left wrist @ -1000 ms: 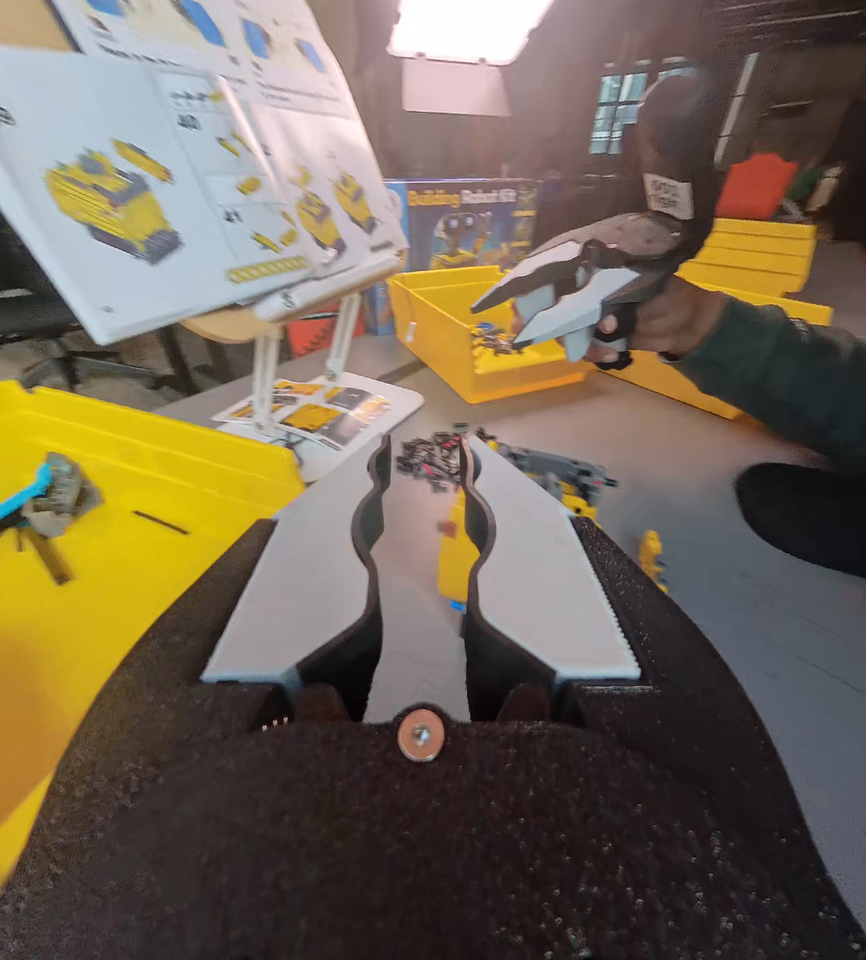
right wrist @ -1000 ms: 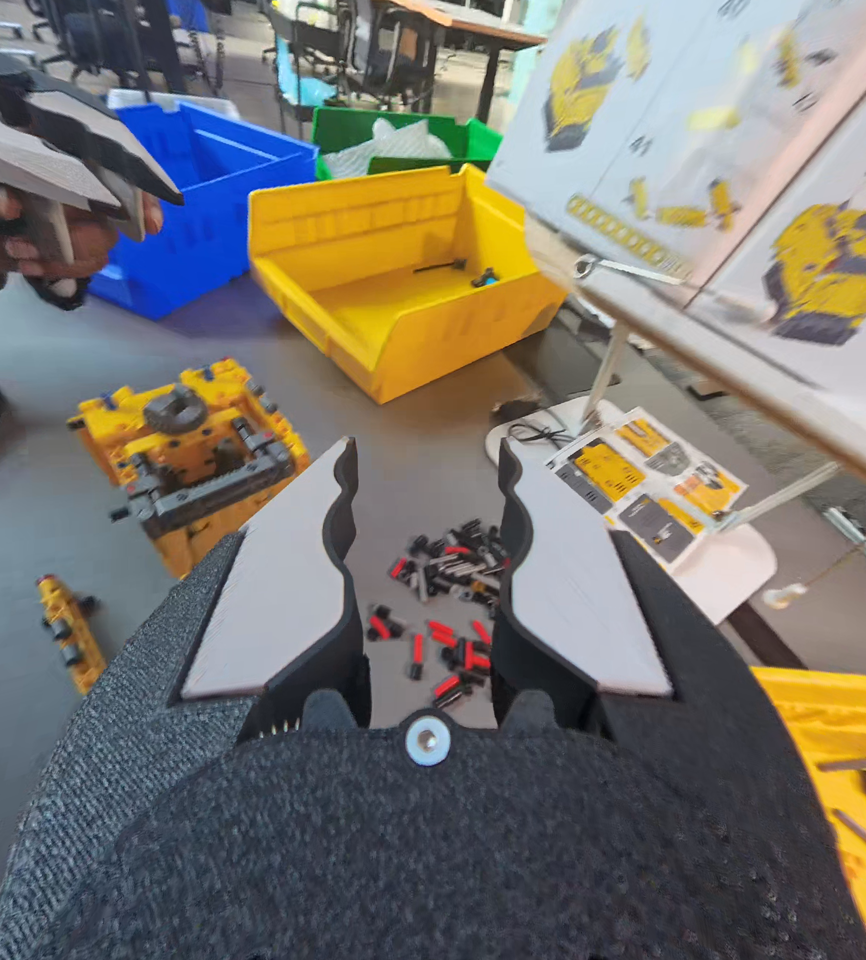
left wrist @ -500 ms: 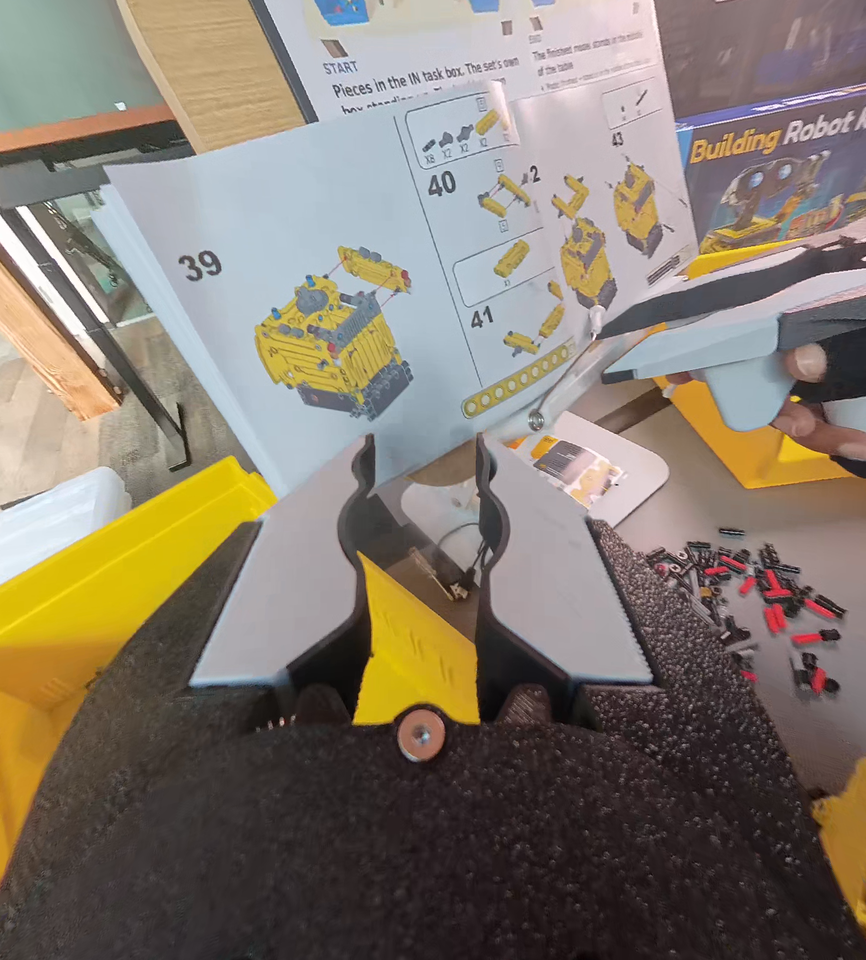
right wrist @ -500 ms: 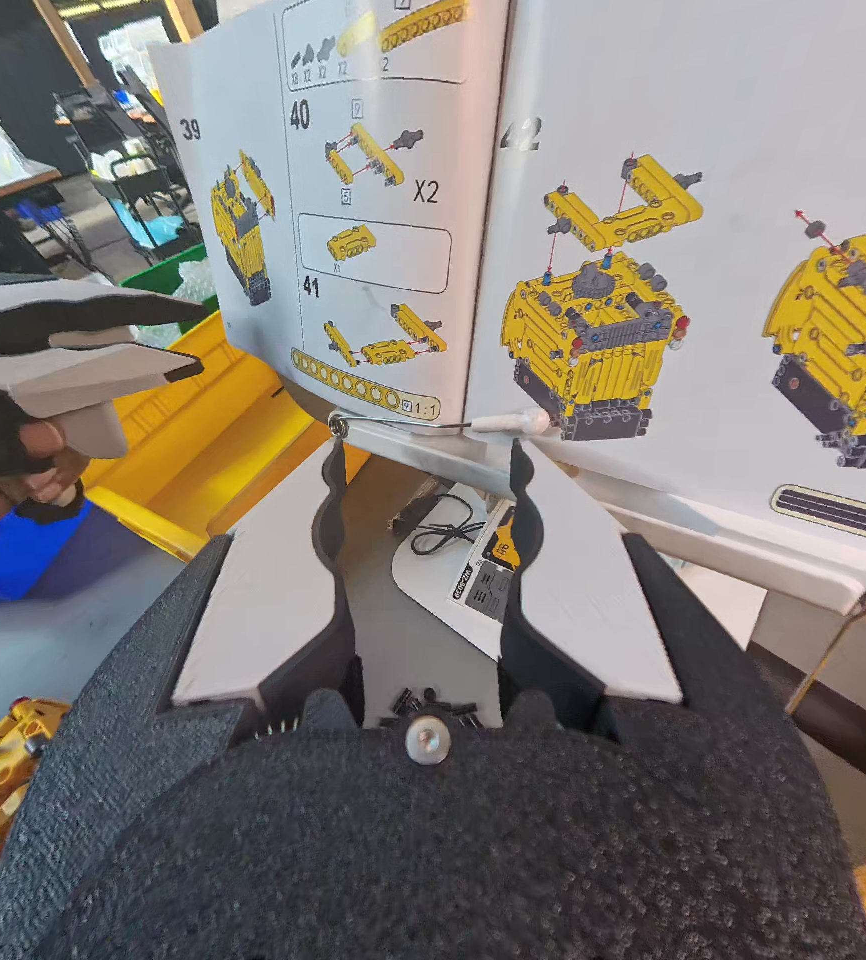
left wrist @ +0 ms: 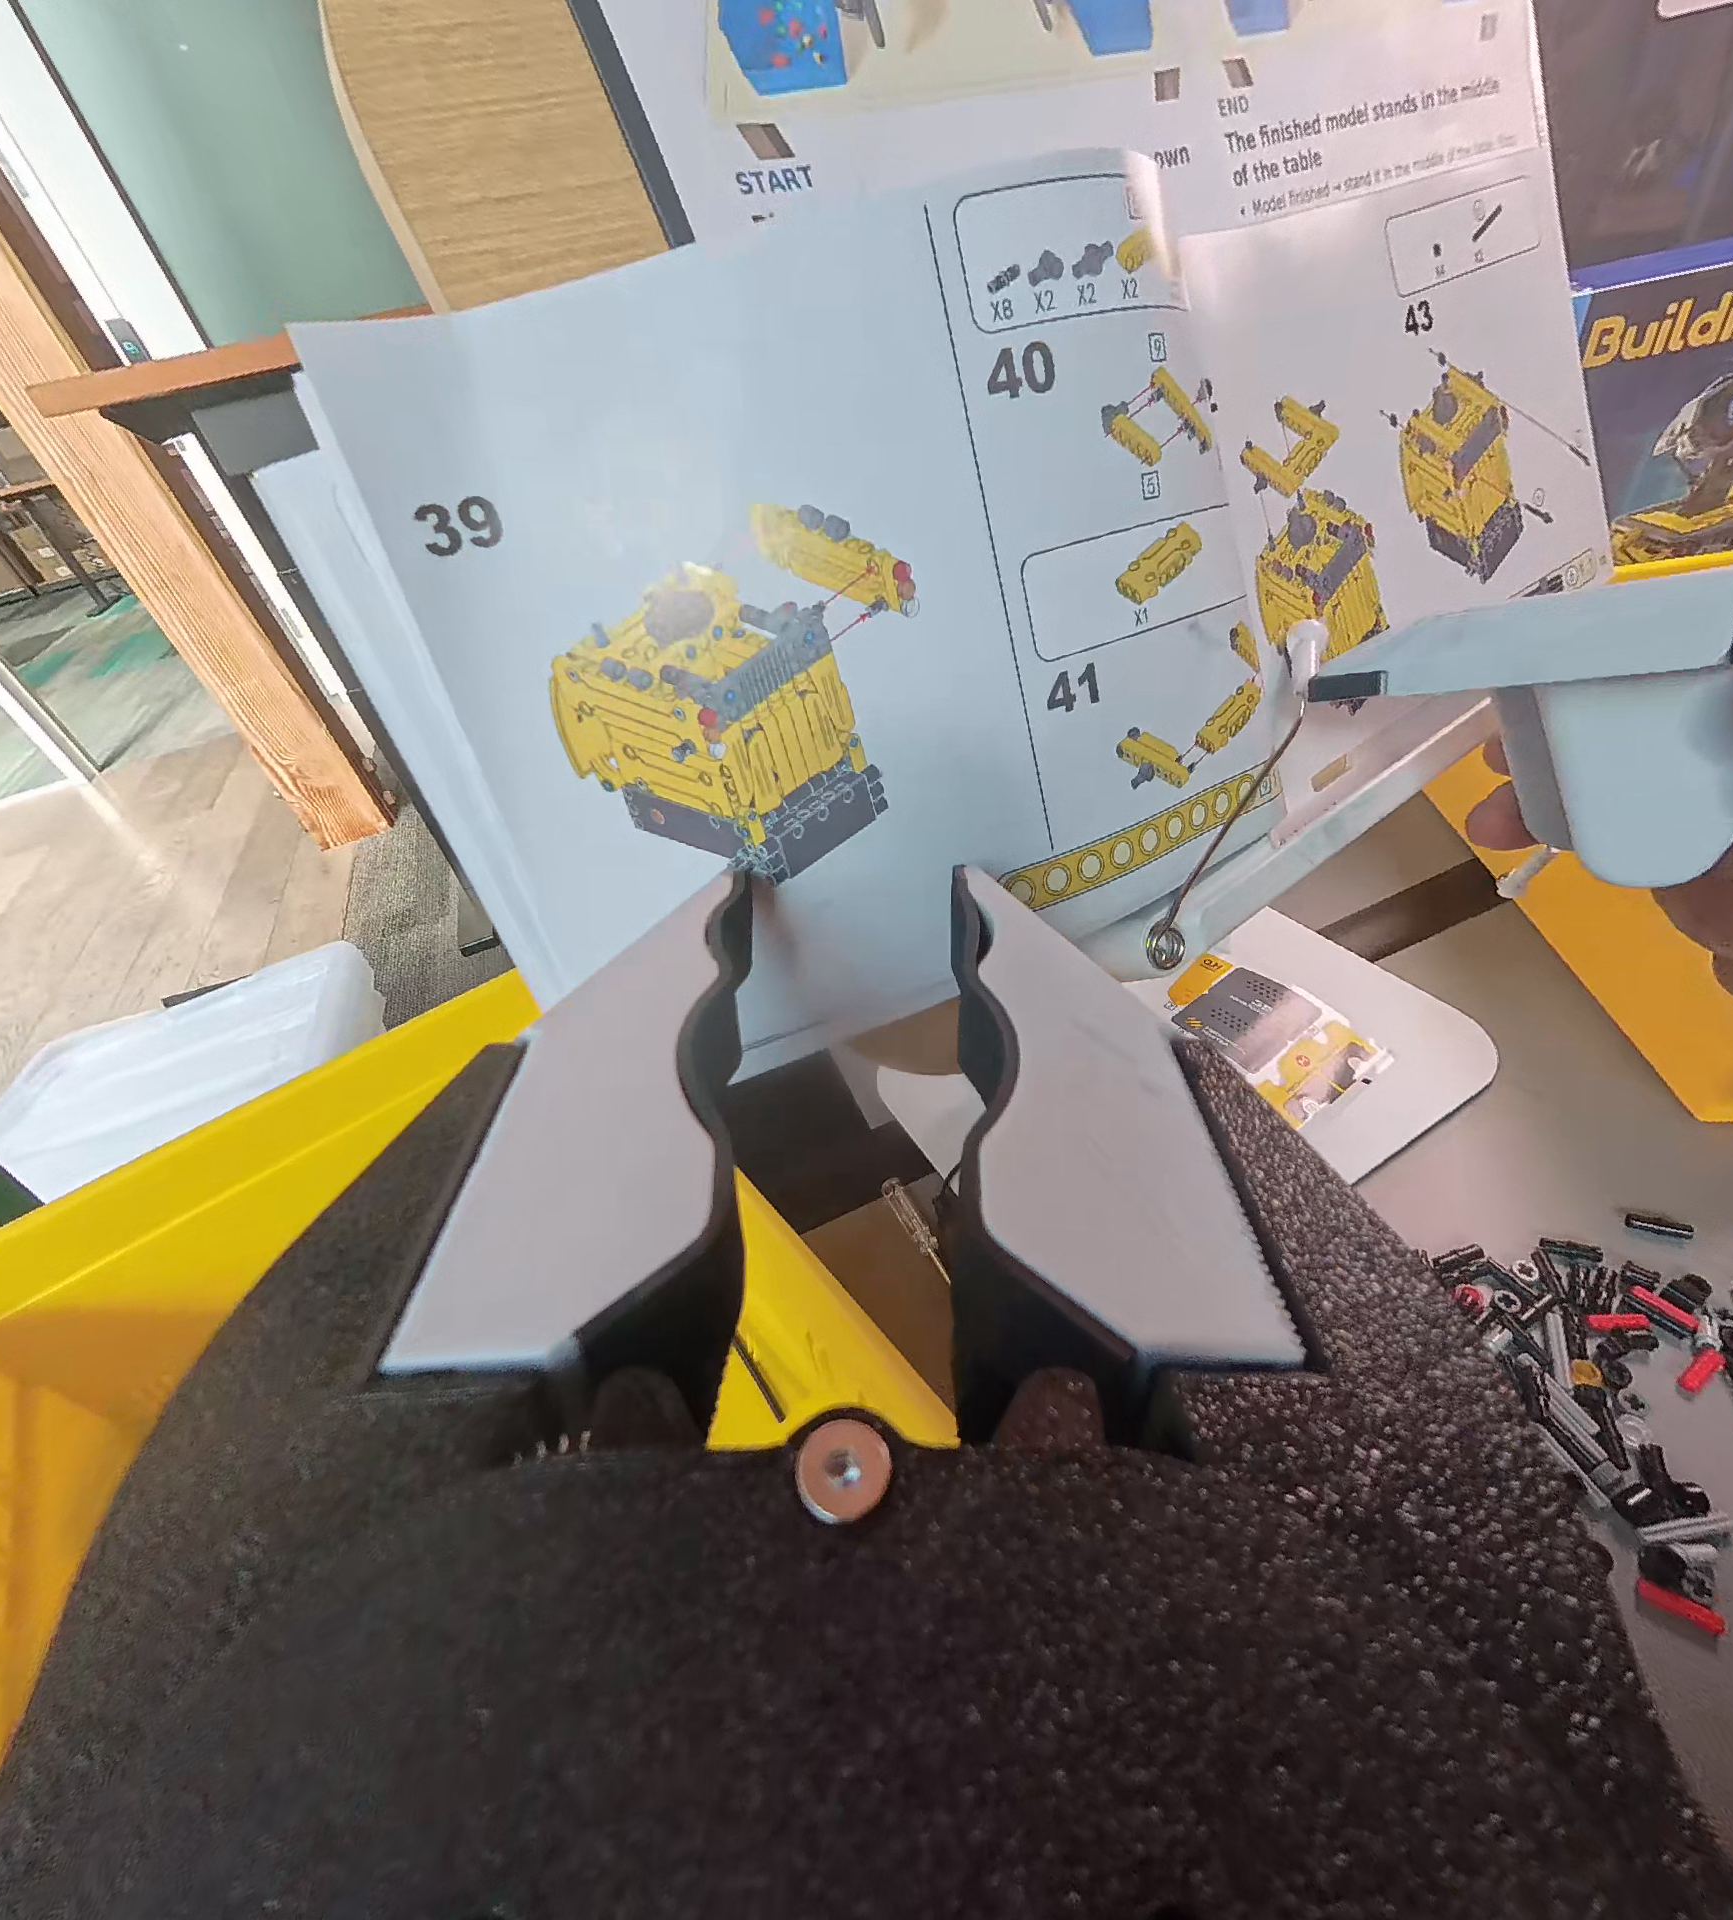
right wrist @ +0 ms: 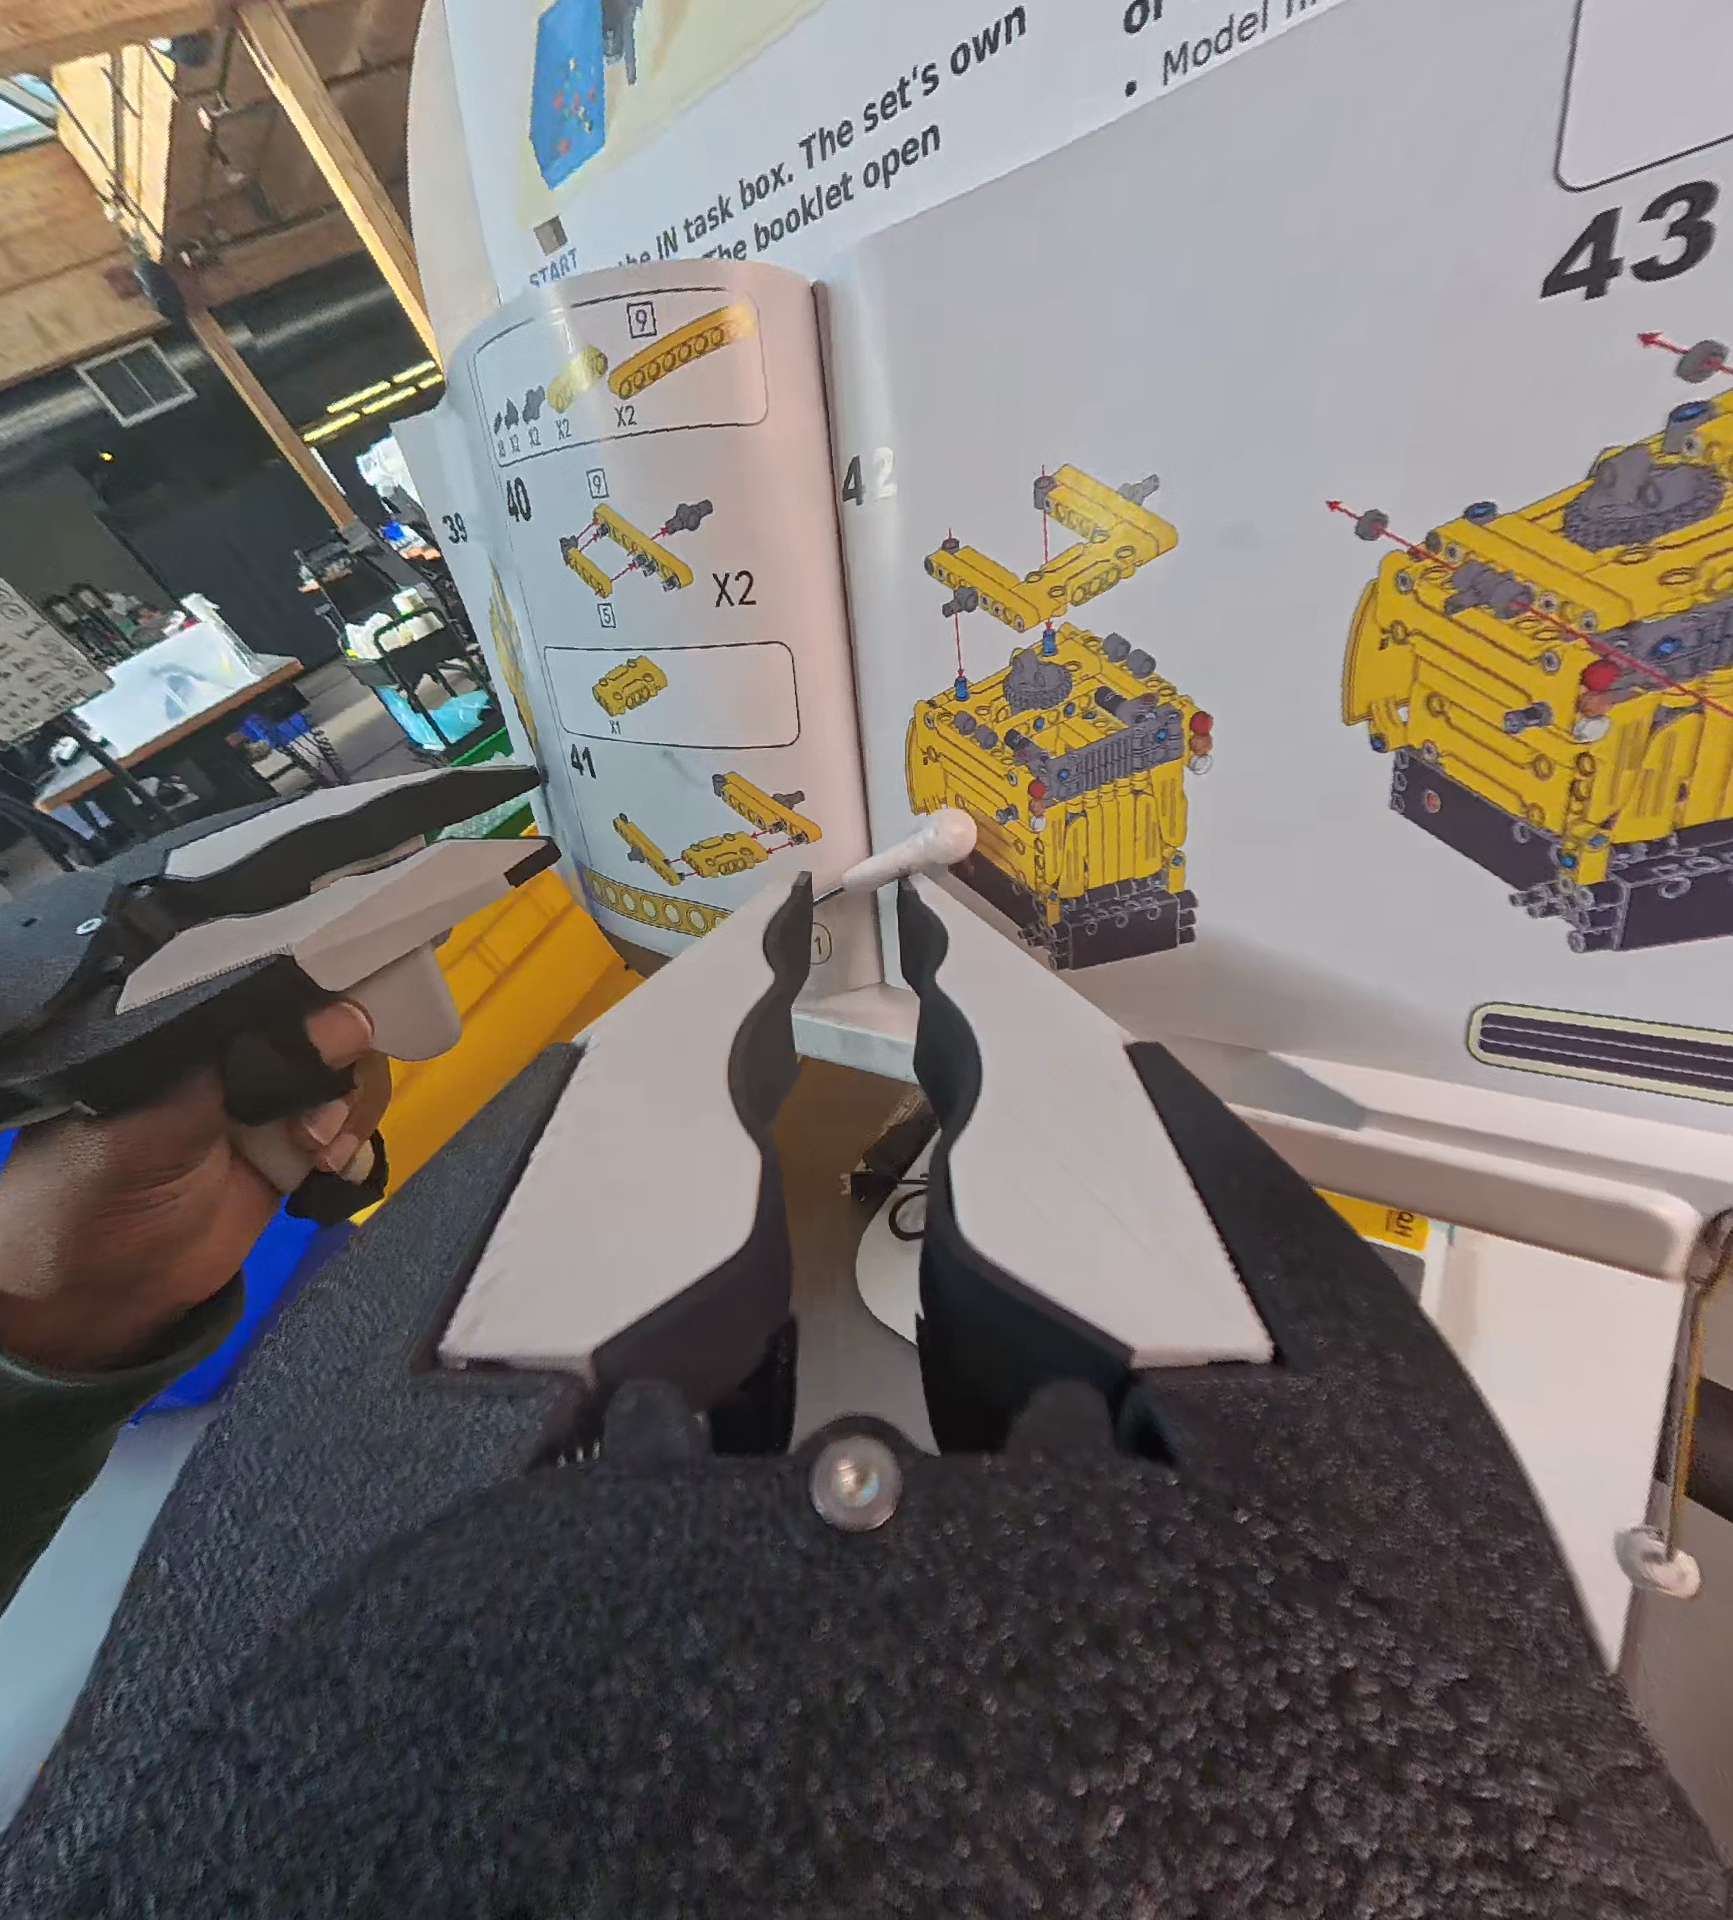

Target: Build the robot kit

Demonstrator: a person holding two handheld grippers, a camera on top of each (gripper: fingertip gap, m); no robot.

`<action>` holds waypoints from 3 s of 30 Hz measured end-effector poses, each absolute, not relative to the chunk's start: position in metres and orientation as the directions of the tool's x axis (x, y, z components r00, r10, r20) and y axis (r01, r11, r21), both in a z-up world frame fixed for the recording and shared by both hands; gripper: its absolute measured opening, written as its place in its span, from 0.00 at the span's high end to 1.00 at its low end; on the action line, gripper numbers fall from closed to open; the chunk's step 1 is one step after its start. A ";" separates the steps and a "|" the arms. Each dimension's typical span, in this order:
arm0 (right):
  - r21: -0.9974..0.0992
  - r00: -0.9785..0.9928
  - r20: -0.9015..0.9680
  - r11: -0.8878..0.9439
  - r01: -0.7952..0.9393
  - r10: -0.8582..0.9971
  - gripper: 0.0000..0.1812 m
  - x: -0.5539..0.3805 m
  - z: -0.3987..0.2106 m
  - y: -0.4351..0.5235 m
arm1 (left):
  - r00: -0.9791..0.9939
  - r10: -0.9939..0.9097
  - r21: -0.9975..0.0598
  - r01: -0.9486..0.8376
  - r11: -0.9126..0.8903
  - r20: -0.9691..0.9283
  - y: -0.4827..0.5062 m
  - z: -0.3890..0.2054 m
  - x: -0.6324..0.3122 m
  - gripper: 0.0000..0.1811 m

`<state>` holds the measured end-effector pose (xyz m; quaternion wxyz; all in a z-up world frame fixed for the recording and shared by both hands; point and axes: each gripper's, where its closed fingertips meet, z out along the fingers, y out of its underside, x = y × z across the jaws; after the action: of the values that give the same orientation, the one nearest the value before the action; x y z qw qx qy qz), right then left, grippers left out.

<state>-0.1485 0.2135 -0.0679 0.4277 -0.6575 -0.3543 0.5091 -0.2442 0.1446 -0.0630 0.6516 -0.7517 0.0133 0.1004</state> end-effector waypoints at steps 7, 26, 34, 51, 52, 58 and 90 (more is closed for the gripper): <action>-0.897 0.250 -0.423 -0.442 0.025 0.871 0.93 -0.153 -0.067 0.217 | 0.982 0.105 -0.980 -0.143 -0.137 -0.158 0.149 -0.061 -0.235 0.82; -0.951 0.129 -0.309 -0.305 -0.055 0.942 1.00 -0.158 -0.046 0.195 | 0.989 0.081 -0.987 -0.115 -0.112 -0.124 0.147 -0.057 -0.230 0.76; -0.997 0.281 0.041 0.021 0.075 0.959 0.91 -0.174 -0.028 0.178 | 0.995 0.093 -0.994 0.034 -0.104 0.024 0.116 -0.045 -0.267 0.76; -0.944 0.320 0.326 0.287 0.165 0.889 0.99 -0.209 -0.038 0.164 | 0.996 0.076 -0.987 -0.026 -0.156 -0.039 0.127 -0.067 -0.274 0.81; -0.930 0.315 0.361 0.317 0.184 0.878 0.99 -0.213 -0.039 0.162 | 0.997 0.066 -0.985 -0.029 -0.171 -0.040 0.129 -0.070 -0.272 0.81; -0.812 0.081 0.555 0.517 0.270 0.828 1.00 -0.236 -0.072 0.124 | 0.997 0.039 -0.973 -0.063 -0.224 -0.074 0.128 -0.077 -0.275 0.77; -0.979 0.311 0.204 0.188 0.082 0.928 0.75 -0.192 -0.031 0.189 | 0.994 -0.041 -0.983 0.090 -0.157 0.097 0.107 -0.071 -0.290 0.78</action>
<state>-0.1925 0.1893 -0.0309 0.6086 -0.5340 -0.4729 0.3476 -0.2897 0.1067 -0.0711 0.6490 -0.7590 -0.0161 -0.0503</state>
